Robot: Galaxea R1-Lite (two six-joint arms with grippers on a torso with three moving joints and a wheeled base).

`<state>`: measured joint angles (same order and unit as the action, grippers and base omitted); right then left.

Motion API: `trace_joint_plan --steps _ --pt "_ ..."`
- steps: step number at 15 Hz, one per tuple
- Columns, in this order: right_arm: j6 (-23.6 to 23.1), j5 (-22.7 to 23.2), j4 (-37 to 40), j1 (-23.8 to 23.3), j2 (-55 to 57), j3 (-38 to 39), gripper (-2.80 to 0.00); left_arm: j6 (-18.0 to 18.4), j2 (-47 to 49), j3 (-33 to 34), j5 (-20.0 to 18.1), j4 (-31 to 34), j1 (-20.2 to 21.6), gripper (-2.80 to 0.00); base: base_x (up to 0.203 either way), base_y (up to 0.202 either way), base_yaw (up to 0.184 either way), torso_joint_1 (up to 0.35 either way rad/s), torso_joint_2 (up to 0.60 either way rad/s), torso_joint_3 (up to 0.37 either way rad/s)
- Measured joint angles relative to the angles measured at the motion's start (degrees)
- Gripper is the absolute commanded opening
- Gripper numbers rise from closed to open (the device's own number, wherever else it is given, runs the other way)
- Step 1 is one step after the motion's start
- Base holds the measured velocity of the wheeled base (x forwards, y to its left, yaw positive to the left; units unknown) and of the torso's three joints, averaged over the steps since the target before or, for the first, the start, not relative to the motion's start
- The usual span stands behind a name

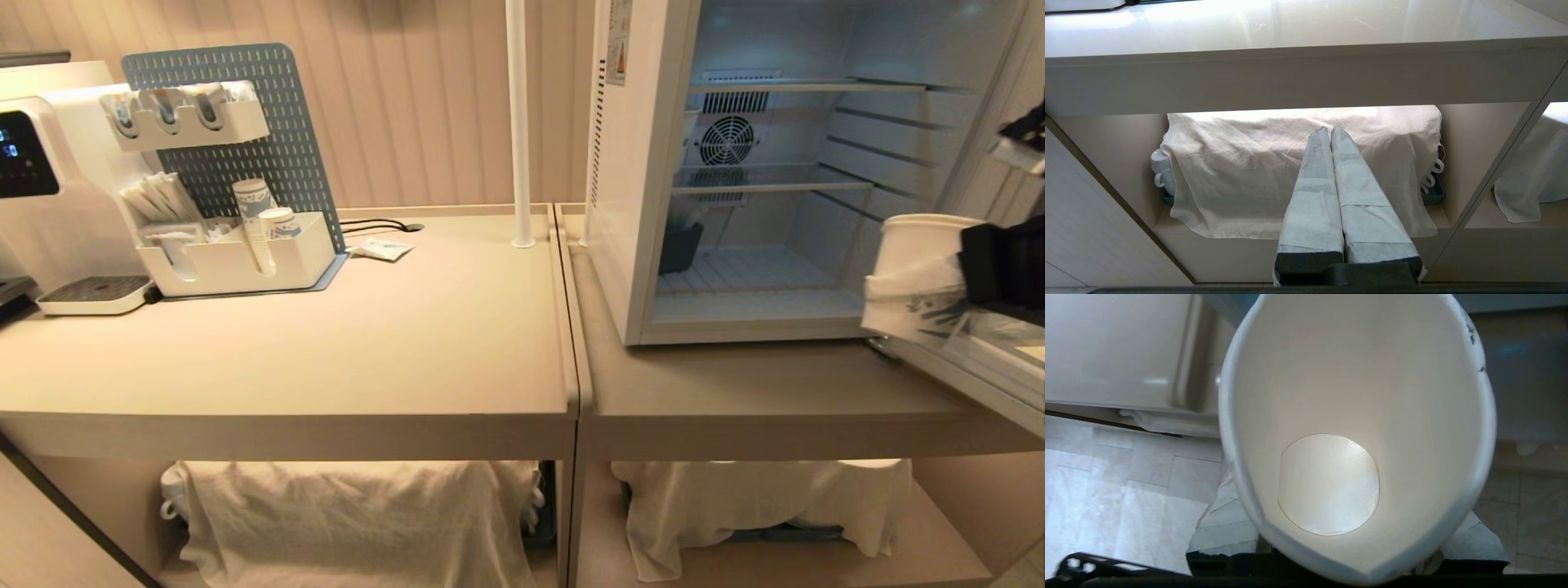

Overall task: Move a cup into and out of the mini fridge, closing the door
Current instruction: Put the paper cup in the freezer

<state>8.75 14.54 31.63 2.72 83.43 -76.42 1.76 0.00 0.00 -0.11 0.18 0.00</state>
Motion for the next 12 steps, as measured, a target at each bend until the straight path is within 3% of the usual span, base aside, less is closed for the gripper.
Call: trace_joint_plan --steps 2,6,12 --pt "-3.6 0.4 -8.5 -1.3 7.7 1.3 -2.8 0.0 0.0 0.0 -0.1 0.0 0.0 -2.8 0.0 0.0 0.0 0.0 0.0 0.0" --pt "-5.5 1.6 -26.4 -2.2 19.3 1.4 -2.8 0.0 0.0 0.0 0.0 0.0 0.0 -2.8 0.0 0.0 0.0 0.0 0.0 0.0" --pt "-9.3 1.6 -49.6 -2.6 27.6 1.0 -2.8 0.0 0.0 0.0 -0.1 0.0 0.0 -2.8 0.0 0.0 0.0 0.0 0.0 0.0"
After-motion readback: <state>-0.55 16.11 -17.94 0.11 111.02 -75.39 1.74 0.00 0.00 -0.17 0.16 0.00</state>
